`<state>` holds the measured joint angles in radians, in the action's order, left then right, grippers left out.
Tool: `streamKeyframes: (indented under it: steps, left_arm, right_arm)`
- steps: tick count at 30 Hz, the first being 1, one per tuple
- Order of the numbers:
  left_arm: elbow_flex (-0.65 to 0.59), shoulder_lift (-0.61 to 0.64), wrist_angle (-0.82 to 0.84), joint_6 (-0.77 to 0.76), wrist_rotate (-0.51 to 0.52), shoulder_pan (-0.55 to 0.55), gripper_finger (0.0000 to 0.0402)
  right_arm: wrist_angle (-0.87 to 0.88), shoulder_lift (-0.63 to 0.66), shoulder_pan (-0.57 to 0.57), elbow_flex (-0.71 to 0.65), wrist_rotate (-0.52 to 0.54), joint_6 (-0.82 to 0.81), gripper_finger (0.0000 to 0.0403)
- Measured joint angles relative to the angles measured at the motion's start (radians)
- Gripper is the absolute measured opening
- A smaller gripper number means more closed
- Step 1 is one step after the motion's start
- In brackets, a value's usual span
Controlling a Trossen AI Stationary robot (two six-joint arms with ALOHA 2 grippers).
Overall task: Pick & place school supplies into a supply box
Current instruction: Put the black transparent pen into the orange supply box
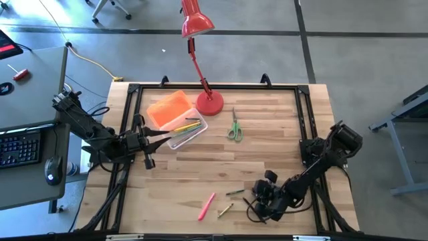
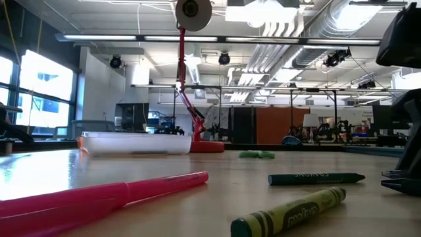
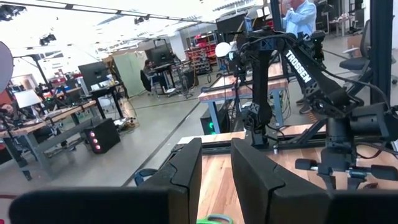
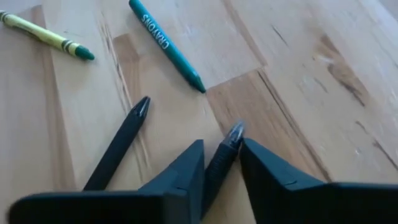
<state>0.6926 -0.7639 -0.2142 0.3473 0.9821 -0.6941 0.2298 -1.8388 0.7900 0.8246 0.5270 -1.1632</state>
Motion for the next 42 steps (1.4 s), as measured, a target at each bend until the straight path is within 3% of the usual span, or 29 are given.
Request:
streamKeyframes:
  steps: [5, 11, 14, 20, 24, 28, 32, 37, 42]
  left_arm:
    - [0.0, 0.0, 0.0, 0.001, 0.0, 0.0, 0.0117]
    - [0.0, 0.0, 0.0, 0.038, 0.0, 0.0, 0.0117]
    - [0.0, 0.0, 0.0, 0.038, 0.0, 0.0, 0.0117]
    - [0.0, 0.0, -0.001, 0.038, 0.0, 0.0, 0.0117]
    - [0.0, 0.0, -0.001, 0.038, -0.001, 0.0, 0.0117]
    - [0.0, 0.0, -0.001, 0.041, -0.001, 0.0, 0.0117]
    - [0.0, 0.0, 0.0, 0.041, -0.002, 0.0, 0.0117]
    - [0.0, 0.0, 0.004, 0.05, -0.002, 0.0, 0.0117]
    - [0.0, 0.0, 0.008, 0.068, -0.003, 0.0, 0.0117]
  right_arm:
    - [0.004, -0.005, -0.011, 0.0, -0.007, 0.018, 0.0015]
    - [-0.018, 0.019, -0.053, -0.005, 0.024, 0.14, 0.0027]
    - [-0.039, 0.035, -0.102, -0.005, 0.026, 0.237, 0.0014]
    - [-0.088, 0.079, -0.26, -0.008, 0.07, 0.558, 0.0018]
    - [-0.177, 0.122, -0.404, 0.024, 0.118, 0.885, 0.0021]
    - [-0.424, 0.123, -0.607, 0.072, -0.088, 1.264, 0.0008]
    - [-0.603, 0.078, -0.786, 0.167, -0.339, 1.447, 0.0007]
    - [-0.576, -0.094, -0.913, 0.418, -0.522, 1.569, 0.0019]
    - [-0.42, -0.331, -0.926, 0.708, -0.56, 1.678, 0.0016]
